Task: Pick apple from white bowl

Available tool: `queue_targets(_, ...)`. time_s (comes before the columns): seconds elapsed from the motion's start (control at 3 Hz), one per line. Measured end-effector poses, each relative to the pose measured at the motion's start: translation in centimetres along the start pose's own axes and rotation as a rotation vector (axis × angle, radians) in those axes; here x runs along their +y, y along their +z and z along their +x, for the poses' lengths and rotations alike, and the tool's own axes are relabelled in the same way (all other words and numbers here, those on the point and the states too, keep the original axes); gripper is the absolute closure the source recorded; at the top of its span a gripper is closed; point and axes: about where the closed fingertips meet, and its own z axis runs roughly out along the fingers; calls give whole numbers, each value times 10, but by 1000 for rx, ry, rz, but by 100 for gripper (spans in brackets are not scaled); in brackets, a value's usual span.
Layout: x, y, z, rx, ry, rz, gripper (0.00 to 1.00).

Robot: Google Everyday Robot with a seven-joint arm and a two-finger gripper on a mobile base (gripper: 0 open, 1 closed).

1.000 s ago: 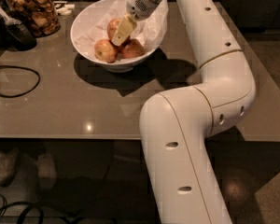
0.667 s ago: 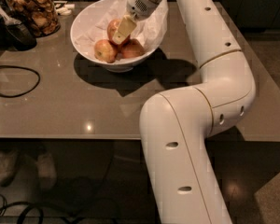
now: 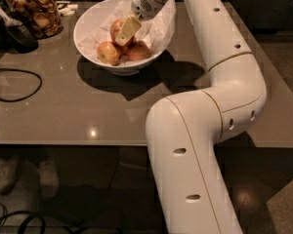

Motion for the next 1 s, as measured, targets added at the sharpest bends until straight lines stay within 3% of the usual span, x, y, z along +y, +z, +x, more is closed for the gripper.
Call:
queue_targets(0.67, 17, -52, -22, -9, -19, 47, 100)
queue_targets(1.0, 32, -67, -27, -27, -21, 24, 100)
